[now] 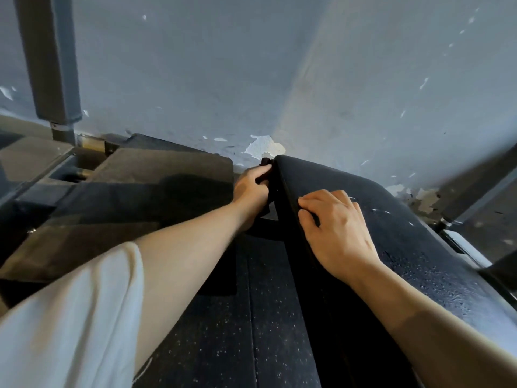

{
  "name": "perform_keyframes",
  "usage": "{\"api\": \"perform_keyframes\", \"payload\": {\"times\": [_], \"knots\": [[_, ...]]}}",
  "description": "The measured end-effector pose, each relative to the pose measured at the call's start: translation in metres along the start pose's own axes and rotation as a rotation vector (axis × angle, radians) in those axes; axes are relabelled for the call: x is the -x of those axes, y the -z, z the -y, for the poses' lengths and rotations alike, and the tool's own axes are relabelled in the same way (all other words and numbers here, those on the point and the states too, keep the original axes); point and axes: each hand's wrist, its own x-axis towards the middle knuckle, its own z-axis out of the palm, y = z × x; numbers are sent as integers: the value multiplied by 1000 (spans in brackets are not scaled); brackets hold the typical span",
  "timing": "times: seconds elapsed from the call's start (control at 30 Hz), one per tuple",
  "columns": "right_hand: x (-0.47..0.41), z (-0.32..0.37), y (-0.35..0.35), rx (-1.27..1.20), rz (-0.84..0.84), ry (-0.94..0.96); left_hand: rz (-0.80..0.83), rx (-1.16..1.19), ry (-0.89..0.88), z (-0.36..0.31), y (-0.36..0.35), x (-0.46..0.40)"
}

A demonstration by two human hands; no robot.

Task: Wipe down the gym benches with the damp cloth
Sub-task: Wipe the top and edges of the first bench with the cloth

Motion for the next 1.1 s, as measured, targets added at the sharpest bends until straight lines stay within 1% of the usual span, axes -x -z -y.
{"api": "perform_keyframes", "payload": {"times": [0.1, 0.2, 0.3, 0.4, 0.43, 0.57, 0.67, 0.77, 0.83, 0.93, 1.03, 1.1], "knots": [[0, 1, 0, 1, 8, -6, 71, -5, -164, 12, 14, 37], [0, 3, 1, 9, 13, -10, 138, 78, -230, 19, 26, 68], [1, 3, 2, 11, 16, -12, 122, -12, -198, 16, 20, 46], [0, 3, 2, -9, 24, -13, 59, -4, -53, 0, 8, 14], [0, 3, 2, -8, 27, -11, 39, 2, -39, -2, 5, 13], [0, 2, 2, -2, 24, -10, 41, -26, -157, 3, 12, 55], [0, 2, 2, -8, 17, -6, 110, 8, -192, 8, 20, 89], [0, 2, 1, -13, 20, -6, 82, -55, -211, 9, 15, 80], [0, 1, 0, -21, 18, -9, 32, -113, -207, 4, 8, 63], [0, 1, 0, -24, 20, -7, 0, -122, -130, -1, 1, 37], [1, 1, 1, -17, 16, -2, -30, -73, -95, 5, 1, 43], [0, 2, 1, -15, 15, 0, 14, 36, -70, 11, 4, 66]]}}
